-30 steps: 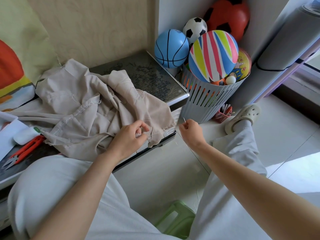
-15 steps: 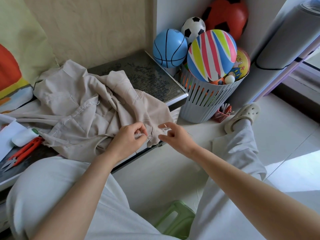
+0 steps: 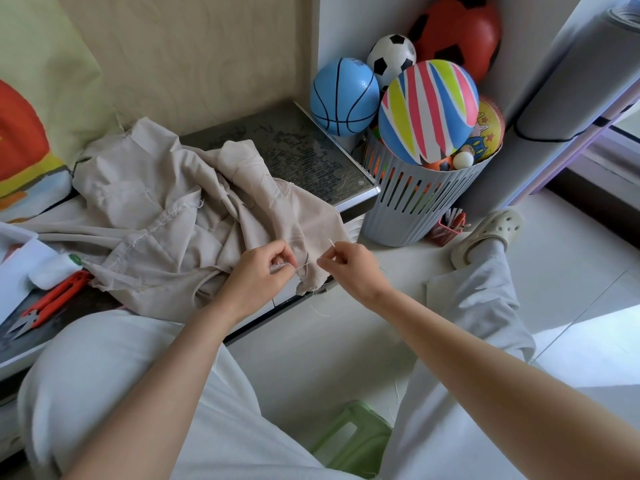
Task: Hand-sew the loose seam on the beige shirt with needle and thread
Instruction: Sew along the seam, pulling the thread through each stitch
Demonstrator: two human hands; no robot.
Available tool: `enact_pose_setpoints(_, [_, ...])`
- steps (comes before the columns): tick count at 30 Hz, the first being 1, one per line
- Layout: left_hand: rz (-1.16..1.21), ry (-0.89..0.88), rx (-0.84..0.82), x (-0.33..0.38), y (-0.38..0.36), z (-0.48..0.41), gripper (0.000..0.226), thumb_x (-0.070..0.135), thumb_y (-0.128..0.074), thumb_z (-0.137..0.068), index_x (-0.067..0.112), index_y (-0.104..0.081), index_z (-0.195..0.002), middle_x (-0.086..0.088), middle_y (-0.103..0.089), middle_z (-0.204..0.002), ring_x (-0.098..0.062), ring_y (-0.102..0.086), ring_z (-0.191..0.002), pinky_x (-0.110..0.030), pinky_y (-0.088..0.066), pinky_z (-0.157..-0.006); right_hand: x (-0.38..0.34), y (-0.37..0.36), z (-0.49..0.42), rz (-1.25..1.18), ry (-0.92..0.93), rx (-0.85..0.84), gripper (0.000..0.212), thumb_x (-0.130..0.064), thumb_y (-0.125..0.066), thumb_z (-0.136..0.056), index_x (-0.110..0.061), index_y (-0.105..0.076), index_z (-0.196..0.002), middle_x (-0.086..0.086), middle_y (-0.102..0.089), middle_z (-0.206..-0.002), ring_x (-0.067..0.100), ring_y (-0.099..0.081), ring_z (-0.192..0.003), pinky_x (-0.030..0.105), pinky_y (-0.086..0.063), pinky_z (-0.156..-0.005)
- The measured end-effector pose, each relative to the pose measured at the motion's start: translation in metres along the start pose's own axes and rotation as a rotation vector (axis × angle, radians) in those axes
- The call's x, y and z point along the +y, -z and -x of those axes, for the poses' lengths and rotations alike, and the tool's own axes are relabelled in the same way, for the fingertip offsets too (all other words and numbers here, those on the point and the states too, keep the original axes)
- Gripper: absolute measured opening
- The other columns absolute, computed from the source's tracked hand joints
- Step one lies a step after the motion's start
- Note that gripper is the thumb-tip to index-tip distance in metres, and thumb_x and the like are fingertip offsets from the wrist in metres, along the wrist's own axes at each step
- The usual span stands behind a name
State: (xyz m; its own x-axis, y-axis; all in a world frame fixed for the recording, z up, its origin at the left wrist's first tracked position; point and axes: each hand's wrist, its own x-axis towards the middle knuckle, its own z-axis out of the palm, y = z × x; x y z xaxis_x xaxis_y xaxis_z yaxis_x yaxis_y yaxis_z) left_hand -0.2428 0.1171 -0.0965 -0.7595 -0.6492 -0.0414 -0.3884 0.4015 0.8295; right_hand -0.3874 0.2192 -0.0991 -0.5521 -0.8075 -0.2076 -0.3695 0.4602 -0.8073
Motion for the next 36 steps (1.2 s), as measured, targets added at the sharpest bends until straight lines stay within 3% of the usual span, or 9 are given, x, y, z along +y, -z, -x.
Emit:
enact_pose_setpoints(5, [-0.002,0.013,0.003,0.003,0.001,0.001,0.015,0.002,-0.058,-0.082,0.015,-0.057,-0.073,-0.014,-0.049,-0.067,-0.011,-0.041,-0.062,-0.022,-0.032,-0.059,0.026,0.010,0.001,0.053,-0.215,-0.030,0.024,-0.009,-0.060,-0.086,-0.012,-0.056,-0.062,-0.005,-0.048,-0.058,0.009,-0.044,-0.057,0.011,-0.032,-0.042])
enact_pose_setpoints(9, [-0.021,0.019,-0.003,0.004,0.001,0.001,0.012,0.004,-0.058,-0.082,0.013,-0.058,-0.075,-0.020,-0.053,-0.072,-0.012,-0.043,-0.064,-0.022,-0.032,-0.060,0.036,0.005,0.007,0.183,-0.237,-0.025,0.019,-0.006,-0.051,-0.089,-0.009,-0.068,-0.098,-0.007,-0.046,-0.064,0.017,-0.048,-0.070,0.022,-0.035,-0.052])
enact_pose_setpoints(12, [-0.018,0.023,-0.007,0.004,0.002,0.002,0.011,0.004,-0.058,-0.083,0.012,-0.058,-0.075,-0.021,-0.053,-0.073,-0.011,-0.042,-0.063,-0.020,-0.032,-0.059,0.023,0.002,0.013,0.038,-0.075,0.028,0.030,-0.002,-0.051,-0.086,-0.015,-0.060,-0.111,-0.007,-0.036,-0.053,0.007,-0.037,-0.047,0.013,-0.032,-0.044])
enact_pose_setpoints(16, [-0.017,0.016,-0.005,0.004,0.002,0.001,0.013,0.004,-0.058,-0.083,0.015,-0.058,-0.074,-0.020,-0.053,-0.072,-0.011,-0.041,-0.062,-0.020,-0.032,-0.059,-0.001,-0.005,0.017,-0.084,0.087,-0.045,0.020,-0.007,-0.061,-0.085,-0.012,-0.063,-0.104,-0.007,-0.028,-0.048,0.007,-0.030,-0.039,0.014,-0.024,-0.043])
enact_pose_setpoints(19, [-0.029,0.010,-0.009,0.003,0.001,0.001,0.015,0.005,-0.057,-0.083,0.017,-0.058,-0.073,-0.018,-0.053,-0.070,-0.011,-0.041,-0.062,-0.022,-0.032,-0.058,-0.010,-0.014,0.017,-0.081,0.113,-0.086,0.006,-0.016,-0.063,-0.087,-0.012,-0.066,-0.091,-0.009,-0.030,-0.045,0.004,-0.035,-0.038,0.016,-0.033,-0.048])
enact_pose_setpoints(25, [-0.013,0.003,-0.009,0.000,0.001,0.000,0.005,0.018,-0.055,-0.077,0.020,-0.058,-0.074,-0.012,-0.052,-0.068,-0.012,-0.043,-0.062,-0.028,-0.035,-0.061,-0.008,-0.016,0.010,-0.022,0.050,0.000,0.012,-0.019,-0.062,-0.087,-0.016,-0.063,-0.075,-0.011,-0.037,-0.038,0.003,-0.040,-0.041,0.034,-0.046,-0.058])
enact_pose_setpoints(28, [-0.021,-0.009,-0.004,-0.003,-0.001,-0.003,0.008,0.012,-0.060,-0.083,0.018,-0.060,-0.077,-0.006,-0.051,-0.065,-0.012,-0.043,-0.062,-0.030,-0.037,-0.062,-0.007,-0.012,0.007,-0.002,0.036,0.037,0.013,-0.020,-0.064,-0.086,-0.018,-0.063,-0.074,-0.009,-0.033,-0.045,0.008,-0.035,-0.047,0.030,-0.041,-0.055])
enact_pose_setpoints(32, [-0.018,-0.009,0.010,-0.004,-0.001,-0.003,0.011,0.012,-0.063,-0.085,0.020,-0.060,-0.078,0.004,-0.048,-0.064,-0.010,-0.043,-0.061,-0.025,-0.037,-0.062,-0.009,-0.010,0.009,0.047,0.051,0.054,0.009,-0.018,-0.056,-0.091,-0.012,-0.062,-0.093,-0.008,-0.038,-0.054,0.007,-0.038,-0.052,0.018,-0.030,-0.051])
enact_pose_setpoints(36, [0.045,-0.004,0.029,-0.001,0.003,-0.002,0.017,0.010,-0.063,-0.087,0.022,-0.059,-0.075,0.006,-0.053,-0.066,-0.004,-0.048,-0.061,-0.015,-0.038,-0.061,-0.014,-0.011,0.019,0.061,0.123,-0.067,0.030,-0.027,-0.044,-0.098,-0.011,-0.043,-0.124,-0.008,-0.050,-0.081,0.003,-0.045,-0.077,0.020,-0.031,-0.068])
